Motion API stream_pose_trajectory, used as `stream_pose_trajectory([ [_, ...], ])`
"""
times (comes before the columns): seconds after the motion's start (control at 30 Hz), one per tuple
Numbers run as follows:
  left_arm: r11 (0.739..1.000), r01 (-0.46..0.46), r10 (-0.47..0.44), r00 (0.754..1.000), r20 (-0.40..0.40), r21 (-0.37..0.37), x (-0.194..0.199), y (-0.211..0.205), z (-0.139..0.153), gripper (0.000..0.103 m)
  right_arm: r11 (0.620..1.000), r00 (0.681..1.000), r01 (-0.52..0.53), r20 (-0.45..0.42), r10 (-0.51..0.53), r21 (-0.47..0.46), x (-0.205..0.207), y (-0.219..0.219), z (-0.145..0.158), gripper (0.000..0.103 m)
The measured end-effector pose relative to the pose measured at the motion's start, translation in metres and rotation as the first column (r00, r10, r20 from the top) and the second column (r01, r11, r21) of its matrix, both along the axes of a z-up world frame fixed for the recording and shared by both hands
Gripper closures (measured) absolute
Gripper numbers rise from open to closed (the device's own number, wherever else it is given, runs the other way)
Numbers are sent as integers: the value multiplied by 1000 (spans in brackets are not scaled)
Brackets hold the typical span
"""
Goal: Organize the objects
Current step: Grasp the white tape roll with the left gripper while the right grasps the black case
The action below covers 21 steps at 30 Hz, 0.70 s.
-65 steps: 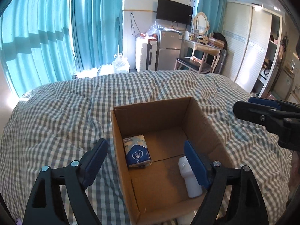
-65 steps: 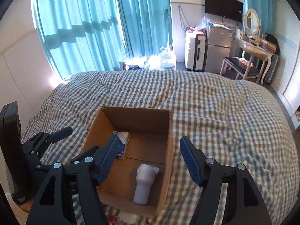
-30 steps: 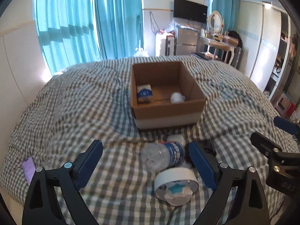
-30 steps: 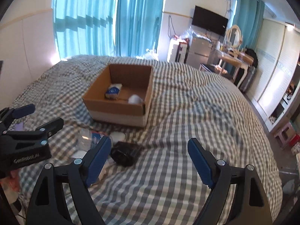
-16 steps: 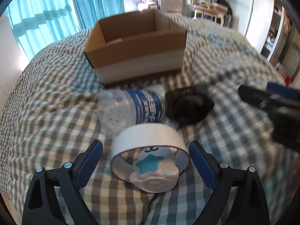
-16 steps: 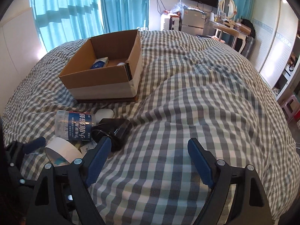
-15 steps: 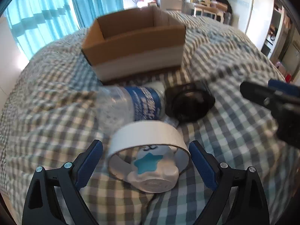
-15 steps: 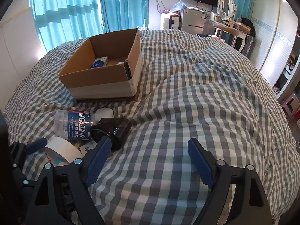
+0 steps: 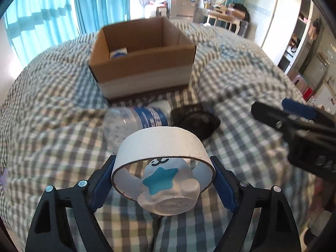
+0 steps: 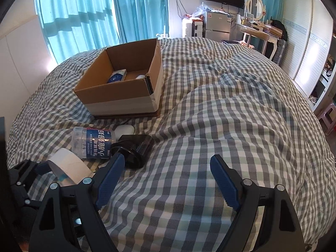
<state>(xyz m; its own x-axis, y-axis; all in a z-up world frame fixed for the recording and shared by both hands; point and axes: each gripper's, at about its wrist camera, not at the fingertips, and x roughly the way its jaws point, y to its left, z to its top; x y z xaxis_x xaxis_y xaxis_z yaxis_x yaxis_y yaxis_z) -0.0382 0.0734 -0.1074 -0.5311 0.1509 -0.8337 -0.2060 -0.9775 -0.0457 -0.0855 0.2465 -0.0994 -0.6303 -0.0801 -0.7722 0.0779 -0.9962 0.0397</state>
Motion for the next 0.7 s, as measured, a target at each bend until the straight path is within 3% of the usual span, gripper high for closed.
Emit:
stream_pose_trajectory([
  [0.13, 1000, -5, 5, 1000, -20, 5, 1, -9, 16, 16, 1000, 1000, 0, -16, 0, -10, 4, 0, 5, 19],
  [0.4, 1000, 1, -2, 993, 115, 10, -9, -18, -12, 16, 1000, 1000, -7, 1, 7, 7, 4, -7, 1, 19],
  [0.7, 996, -20, 10, 993, 114, 92, -11, -33, -1, 16, 1000, 999, -8, 33, 8, 9, 2, -9, -14, 19],
])
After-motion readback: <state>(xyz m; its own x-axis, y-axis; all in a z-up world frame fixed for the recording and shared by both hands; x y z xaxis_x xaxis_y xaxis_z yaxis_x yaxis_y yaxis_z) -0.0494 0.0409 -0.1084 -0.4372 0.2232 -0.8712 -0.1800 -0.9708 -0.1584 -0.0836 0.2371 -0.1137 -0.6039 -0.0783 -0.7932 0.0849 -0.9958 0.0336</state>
